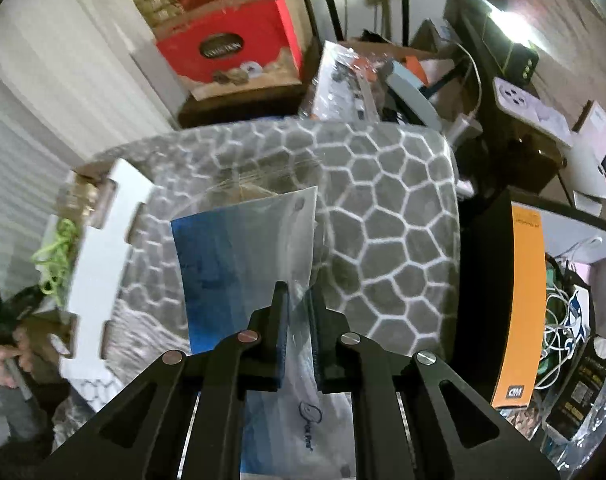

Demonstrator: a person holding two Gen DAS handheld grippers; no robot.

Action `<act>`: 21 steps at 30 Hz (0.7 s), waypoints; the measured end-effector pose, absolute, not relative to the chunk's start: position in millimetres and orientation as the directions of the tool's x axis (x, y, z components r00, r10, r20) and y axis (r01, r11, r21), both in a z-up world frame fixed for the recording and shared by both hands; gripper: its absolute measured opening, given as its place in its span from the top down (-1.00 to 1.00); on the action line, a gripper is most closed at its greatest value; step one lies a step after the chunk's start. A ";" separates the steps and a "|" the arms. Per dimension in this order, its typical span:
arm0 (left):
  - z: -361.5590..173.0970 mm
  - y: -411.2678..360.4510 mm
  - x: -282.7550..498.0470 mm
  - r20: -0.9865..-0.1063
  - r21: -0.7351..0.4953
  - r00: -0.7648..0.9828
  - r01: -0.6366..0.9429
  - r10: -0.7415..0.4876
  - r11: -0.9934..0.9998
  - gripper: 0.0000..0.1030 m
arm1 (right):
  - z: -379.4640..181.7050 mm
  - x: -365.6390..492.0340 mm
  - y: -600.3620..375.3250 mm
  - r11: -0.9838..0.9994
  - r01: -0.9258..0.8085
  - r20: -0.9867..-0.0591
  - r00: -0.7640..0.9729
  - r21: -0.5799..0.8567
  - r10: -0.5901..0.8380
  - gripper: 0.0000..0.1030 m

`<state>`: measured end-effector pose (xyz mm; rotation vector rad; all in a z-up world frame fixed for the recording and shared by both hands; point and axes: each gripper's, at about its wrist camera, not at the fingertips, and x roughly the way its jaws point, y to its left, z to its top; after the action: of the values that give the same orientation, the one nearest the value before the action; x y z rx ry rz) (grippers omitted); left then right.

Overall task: Organize objects
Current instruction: 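Grasp the blue-and-white plastic bag with the right tool and lift it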

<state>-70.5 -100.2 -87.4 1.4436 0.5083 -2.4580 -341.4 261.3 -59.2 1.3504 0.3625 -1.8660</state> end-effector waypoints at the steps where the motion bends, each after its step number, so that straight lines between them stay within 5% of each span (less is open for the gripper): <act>1: -87.3 -99.9 -70.6 -0.876 -0.172 -0.480 0.380 -0.035 -0.909 0.81 | -52.2 -337.6 258.7 -0.645 0.734 -0.891 -0.125 0.213 -0.436 0.83; 21: -87.5 -100.1 -69.7 -0.877 -0.171 -0.480 0.382 -0.037 -0.908 0.81 | 16.8 -266.8 101.9 -0.471 0.759 -0.783 0.082 0.450 -0.616 0.84</act>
<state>-69.8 -100.1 -87.5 1.4418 0.5085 -2.4555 -266.8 101.9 16.8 1.2767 0.1622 -1.6231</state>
